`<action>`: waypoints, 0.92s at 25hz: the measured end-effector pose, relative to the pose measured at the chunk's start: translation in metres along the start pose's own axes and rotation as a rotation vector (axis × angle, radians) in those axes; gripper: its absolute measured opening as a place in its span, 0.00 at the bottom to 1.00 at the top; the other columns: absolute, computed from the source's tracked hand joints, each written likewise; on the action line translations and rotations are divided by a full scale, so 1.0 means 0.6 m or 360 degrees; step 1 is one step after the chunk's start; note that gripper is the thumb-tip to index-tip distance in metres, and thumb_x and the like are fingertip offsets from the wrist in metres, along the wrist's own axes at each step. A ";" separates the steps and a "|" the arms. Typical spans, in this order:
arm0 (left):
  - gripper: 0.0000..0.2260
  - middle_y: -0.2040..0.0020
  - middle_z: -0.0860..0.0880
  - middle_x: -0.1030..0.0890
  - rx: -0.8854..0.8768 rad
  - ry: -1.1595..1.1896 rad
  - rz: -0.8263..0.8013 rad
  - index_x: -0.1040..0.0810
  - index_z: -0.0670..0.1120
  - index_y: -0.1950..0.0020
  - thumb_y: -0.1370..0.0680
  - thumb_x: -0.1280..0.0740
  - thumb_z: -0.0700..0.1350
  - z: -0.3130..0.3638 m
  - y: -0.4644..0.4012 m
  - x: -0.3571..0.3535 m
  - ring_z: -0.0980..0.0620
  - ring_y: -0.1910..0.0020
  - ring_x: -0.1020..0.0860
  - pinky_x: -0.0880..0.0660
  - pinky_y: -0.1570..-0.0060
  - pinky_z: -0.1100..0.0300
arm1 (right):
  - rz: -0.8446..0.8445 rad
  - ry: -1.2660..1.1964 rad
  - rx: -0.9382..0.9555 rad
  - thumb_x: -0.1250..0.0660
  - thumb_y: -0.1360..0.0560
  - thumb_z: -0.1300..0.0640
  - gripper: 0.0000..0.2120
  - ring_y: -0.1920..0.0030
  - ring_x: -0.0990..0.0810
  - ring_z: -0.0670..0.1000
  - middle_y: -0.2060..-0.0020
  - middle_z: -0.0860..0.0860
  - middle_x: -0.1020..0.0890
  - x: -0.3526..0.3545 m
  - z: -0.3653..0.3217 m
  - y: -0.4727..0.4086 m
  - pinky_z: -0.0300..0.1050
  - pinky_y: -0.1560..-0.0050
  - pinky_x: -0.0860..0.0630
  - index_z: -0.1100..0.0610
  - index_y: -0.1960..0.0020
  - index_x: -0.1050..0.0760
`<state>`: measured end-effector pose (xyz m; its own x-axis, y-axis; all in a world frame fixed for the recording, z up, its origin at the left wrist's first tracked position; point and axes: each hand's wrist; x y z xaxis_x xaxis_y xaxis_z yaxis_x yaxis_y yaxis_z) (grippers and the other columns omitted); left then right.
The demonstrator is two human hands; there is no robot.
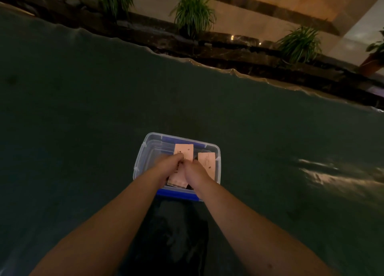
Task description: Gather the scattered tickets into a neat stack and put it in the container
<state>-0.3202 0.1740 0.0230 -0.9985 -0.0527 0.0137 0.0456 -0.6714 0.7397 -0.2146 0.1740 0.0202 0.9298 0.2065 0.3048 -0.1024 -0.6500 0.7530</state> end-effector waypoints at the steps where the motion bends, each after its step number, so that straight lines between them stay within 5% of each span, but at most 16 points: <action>1: 0.08 0.50 0.43 0.14 -0.0008 -0.0039 0.0010 0.19 0.48 0.43 0.20 0.33 0.48 0.001 -0.003 -0.003 0.45 0.50 0.16 0.20 0.43 0.43 | 0.0026 0.0031 0.0001 0.38 0.15 0.47 0.16 0.43 0.17 0.57 0.41 0.55 0.16 -0.002 0.001 -0.005 0.59 0.34 0.21 0.52 0.32 0.24; 3: 0.08 0.50 0.43 0.14 -0.0038 -0.0146 0.0013 0.19 0.47 0.43 0.19 0.33 0.47 0.002 -0.007 -0.006 0.46 0.50 0.16 0.21 0.42 0.43 | 0.0064 0.0086 0.0015 0.41 0.14 0.48 0.16 0.43 0.17 0.55 0.41 0.54 0.16 -0.003 0.005 -0.012 0.55 0.35 0.21 0.52 0.31 0.25; 9: 0.07 0.47 0.44 0.14 -0.0081 -0.0291 -0.0020 0.19 0.46 0.42 0.18 0.33 0.46 0.004 -0.001 -0.001 0.45 0.46 0.16 0.22 0.37 0.42 | 0.0254 0.0188 0.0139 0.43 0.13 0.50 0.12 0.57 0.21 0.45 0.49 0.49 0.18 -0.012 0.019 -0.019 0.40 0.63 0.30 0.51 0.38 0.23; 14: 0.07 0.46 0.44 0.15 -0.0183 -0.0543 0.0057 0.19 0.46 0.42 0.18 0.33 0.46 0.005 0.015 -0.004 0.47 0.46 0.17 0.22 0.38 0.44 | 0.0291 0.0165 0.0087 0.42 0.13 0.53 0.12 0.59 0.22 0.45 0.57 0.46 0.21 -0.008 0.012 -0.005 0.40 0.63 0.29 0.46 0.54 0.27; 17: 0.07 0.44 0.43 0.17 -0.0242 -0.0746 0.0130 0.21 0.46 0.40 0.17 0.34 0.44 0.013 0.029 -0.006 0.47 0.46 0.18 0.22 0.42 0.49 | 0.0272 0.0207 0.0055 0.40 0.14 0.56 0.07 0.60 0.23 0.47 0.55 0.49 0.21 0.001 0.001 0.003 0.45 0.56 0.24 0.51 0.49 0.26; 20: 0.14 0.37 0.44 0.19 -0.0351 -0.0784 0.0102 0.24 0.48 0.32 0.18 0.33 0.43 0.020 0.060 0.001 0.45 0.40 0.20 0.24 0.48 0.52 | 0.0230 0.0339 0.0105 0.37 0.15 0.57 0.05 0.59 0.22 0.48 0.55 0.50 0.21 0.015 -0.006 0.038 0.43 0.63 0.27 0.52 0.41 0.25; 23: 0.18 0.33 0.44 0.21 -0.0545 -0.0957 0.0150 0.27 0.49 0.28 0.18 0.32 0.45 0.029 0.092 0.009 0.45 0.36 0.22 0.23 0.40 0.47 | 0.0191 0.0242 0.0290 0.36 0.16 0.59 0.10 0.50 0.17 0.51 0.44 0.52 0.16 0.058 -0.002 0.071 0.43 0.61 0.23 0.51 0.37 0.21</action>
Point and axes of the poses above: each hand's wrist, its own y-axis away from the middle knuckle, its own x-axis out of the back of the hand, z = x × y
